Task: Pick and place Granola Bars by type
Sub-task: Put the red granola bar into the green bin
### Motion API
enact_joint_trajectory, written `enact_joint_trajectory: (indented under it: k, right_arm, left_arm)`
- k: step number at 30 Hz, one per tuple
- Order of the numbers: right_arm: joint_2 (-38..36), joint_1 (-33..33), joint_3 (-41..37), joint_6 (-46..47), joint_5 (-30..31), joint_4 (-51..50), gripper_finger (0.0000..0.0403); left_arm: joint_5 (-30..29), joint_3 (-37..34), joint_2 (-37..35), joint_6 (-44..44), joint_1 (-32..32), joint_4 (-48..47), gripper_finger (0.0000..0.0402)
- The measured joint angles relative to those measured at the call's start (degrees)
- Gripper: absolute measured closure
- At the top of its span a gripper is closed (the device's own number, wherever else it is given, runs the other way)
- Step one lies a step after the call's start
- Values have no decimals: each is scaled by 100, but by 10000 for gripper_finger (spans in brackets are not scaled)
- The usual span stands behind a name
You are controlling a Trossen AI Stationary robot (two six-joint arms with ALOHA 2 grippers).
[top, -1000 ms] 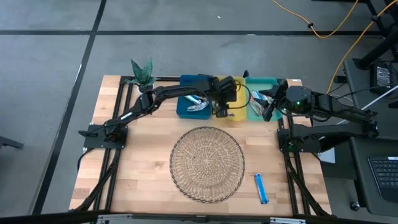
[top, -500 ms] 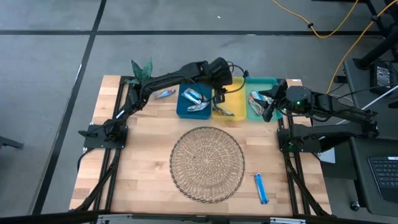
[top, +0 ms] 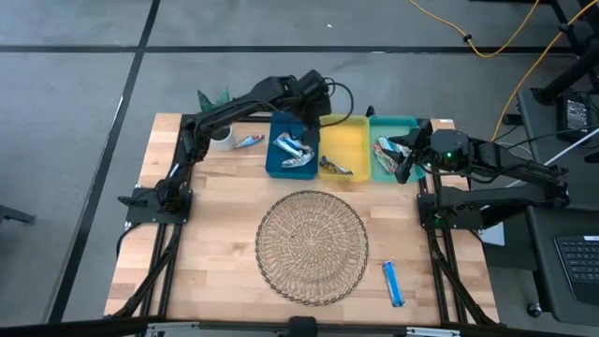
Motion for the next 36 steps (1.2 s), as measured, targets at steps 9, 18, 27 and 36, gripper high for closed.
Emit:
enact_joint_trajectory:
  k: [9,18,27,36]
  right_arm:
    - [1,0,0,-17,1,2,215]
    - [1,0,0,25,2,2,215]
    - [4,0,0,44,24,6,215]
    - [4,0,0,18,48,52,215]
  left_arm:
    - [-57,-3,-30,121,208,-1270,251]
    - [229,-3,-30,214,674,-2357,254]
    - [1027,-220,-336,171,1280,-2459,254]
    - [1083,-1451,-993,169,1578,-2398,254]
